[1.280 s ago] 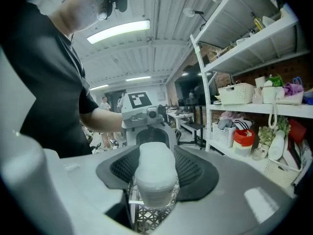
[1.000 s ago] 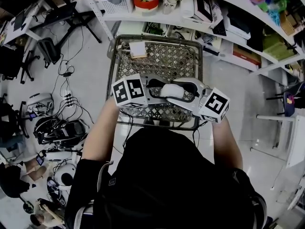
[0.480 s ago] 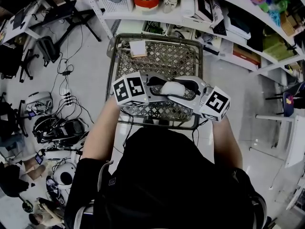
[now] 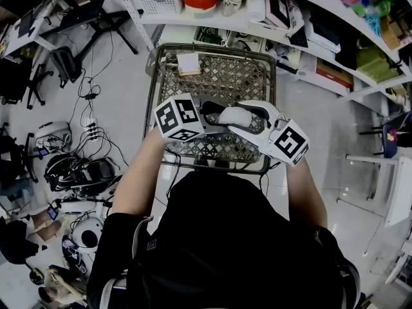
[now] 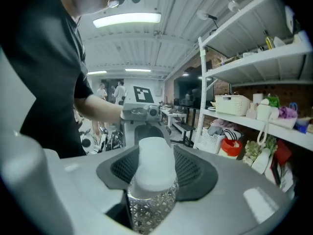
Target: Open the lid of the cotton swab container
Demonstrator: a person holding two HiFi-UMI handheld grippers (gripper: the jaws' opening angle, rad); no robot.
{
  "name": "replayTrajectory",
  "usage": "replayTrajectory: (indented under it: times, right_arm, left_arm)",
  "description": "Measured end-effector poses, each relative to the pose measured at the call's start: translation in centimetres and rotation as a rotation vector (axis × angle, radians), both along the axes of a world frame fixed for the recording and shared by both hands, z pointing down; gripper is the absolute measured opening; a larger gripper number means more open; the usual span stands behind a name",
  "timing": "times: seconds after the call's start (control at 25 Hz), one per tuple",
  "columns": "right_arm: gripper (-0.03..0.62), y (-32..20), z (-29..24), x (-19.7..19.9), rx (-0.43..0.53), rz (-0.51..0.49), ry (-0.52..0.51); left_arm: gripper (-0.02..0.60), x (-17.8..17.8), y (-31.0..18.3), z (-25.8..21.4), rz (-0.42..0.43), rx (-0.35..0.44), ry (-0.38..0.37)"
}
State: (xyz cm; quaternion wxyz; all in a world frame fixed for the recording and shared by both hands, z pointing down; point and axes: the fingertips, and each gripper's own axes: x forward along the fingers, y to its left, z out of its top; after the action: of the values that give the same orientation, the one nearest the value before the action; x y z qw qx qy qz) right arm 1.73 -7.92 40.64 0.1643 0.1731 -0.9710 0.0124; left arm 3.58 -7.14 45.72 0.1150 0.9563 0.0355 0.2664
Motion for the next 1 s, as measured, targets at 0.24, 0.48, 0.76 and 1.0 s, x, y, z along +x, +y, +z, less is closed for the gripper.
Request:
replayTrajectory:
  times: [0.24,0.48,0.76,1.0]
  right_arm:
    - [0.235,-0.2,-0.4,-0.3,0.035,0.014,0.034]
    - [0.208,-0.5,-2.4,0.9,-0.034,0.036,-0.161]
    - [0.058,0.3,-3.5,0.0,-0.021,0.048,-0.197]
    - [0.159,-0.6,-5.7,1.1,-0.009,0.115,-0.262]
  left_arm:
    - [0.198,-0.2,-0.8,0.0,-0.075,0.040,0.020]
    - [0.198,-1.6,-2.8,0.6,-0.179,0.106,-0.025]
    - [0.199,-3.5,-4.1,-0.7,-0.321,0.126,-0.013]
    - [0.199,-3.1,-2.1,-2.8,-0.264,0.223,0.010]
